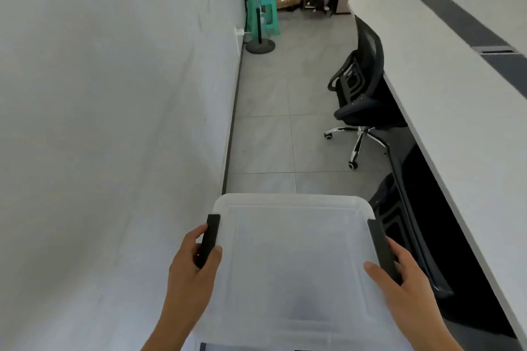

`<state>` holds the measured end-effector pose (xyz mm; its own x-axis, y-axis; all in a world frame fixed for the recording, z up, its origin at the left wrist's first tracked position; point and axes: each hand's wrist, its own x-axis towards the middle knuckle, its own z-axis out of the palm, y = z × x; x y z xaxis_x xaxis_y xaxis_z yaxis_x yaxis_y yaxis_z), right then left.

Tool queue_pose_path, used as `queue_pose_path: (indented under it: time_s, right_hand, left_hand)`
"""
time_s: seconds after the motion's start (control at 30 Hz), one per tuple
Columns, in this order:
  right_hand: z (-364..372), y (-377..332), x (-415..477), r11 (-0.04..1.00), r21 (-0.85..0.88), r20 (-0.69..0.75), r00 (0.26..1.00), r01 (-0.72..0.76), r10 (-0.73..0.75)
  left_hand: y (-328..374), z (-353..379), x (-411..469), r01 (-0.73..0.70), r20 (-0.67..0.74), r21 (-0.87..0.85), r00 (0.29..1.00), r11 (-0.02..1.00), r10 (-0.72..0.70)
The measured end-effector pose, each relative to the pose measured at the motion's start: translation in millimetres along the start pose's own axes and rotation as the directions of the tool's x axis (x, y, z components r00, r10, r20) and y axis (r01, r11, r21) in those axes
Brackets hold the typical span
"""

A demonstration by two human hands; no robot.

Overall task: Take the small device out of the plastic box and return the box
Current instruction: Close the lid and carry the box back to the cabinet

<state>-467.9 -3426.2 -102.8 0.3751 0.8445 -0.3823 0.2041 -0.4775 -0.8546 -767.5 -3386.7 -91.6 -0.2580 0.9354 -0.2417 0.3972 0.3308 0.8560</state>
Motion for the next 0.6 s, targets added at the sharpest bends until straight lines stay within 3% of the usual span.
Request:
queue_pose_path:
  time_s: [0.2,0.6]
  right_hand:
    - [21,-57,144,0.999,0.048,-0.028,0.999,-0.019,0.02]
    - [86,-240,418,0.99,-0.052,0.12,0.985,0.133,-0.126]
  left_hand:
    - [51,45,145,0.001,0.029,0.008,1.0,1.0,-0.001]
    - [162,76,401,0.036,-0.124,-0.075,0.991,0.997,-0.045]
